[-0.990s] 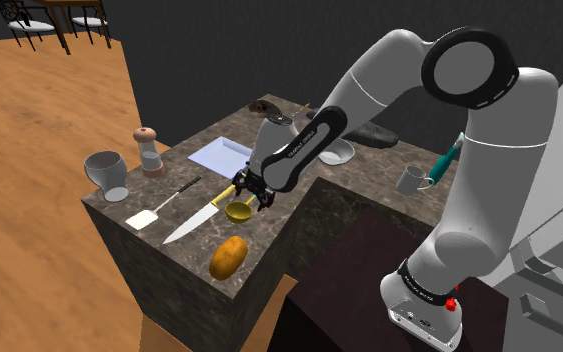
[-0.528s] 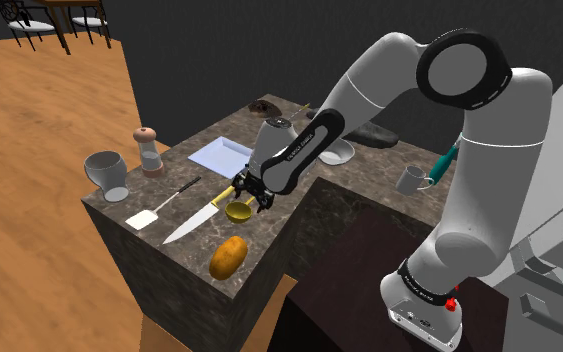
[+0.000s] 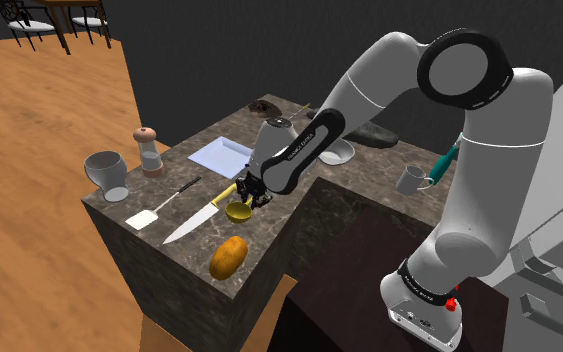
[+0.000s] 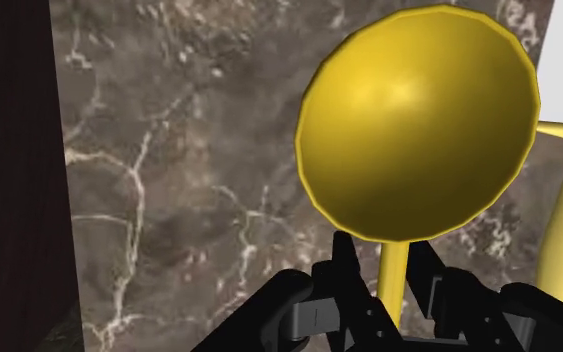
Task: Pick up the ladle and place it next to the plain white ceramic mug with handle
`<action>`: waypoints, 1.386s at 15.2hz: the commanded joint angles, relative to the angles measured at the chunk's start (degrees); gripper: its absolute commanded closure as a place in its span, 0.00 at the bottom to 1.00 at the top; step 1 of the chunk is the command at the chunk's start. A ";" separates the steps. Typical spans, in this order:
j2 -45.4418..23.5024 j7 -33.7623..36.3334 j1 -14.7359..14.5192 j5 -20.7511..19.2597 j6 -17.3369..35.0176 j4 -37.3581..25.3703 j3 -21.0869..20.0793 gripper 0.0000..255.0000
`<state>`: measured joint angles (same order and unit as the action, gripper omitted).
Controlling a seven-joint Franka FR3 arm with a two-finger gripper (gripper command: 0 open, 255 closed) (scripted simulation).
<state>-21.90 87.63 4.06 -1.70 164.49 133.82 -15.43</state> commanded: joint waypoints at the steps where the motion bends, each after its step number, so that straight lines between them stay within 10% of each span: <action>1: -0.36 -0.01 -0.03 -0.02 0.31 -0.26 0.04 1.00; 21: 12.75 -3.27 3.28 5.89 -12.30 -0.07 -4.07 1.00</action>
<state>-9.95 84.52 7.25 3.81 152.89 133.66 -19.33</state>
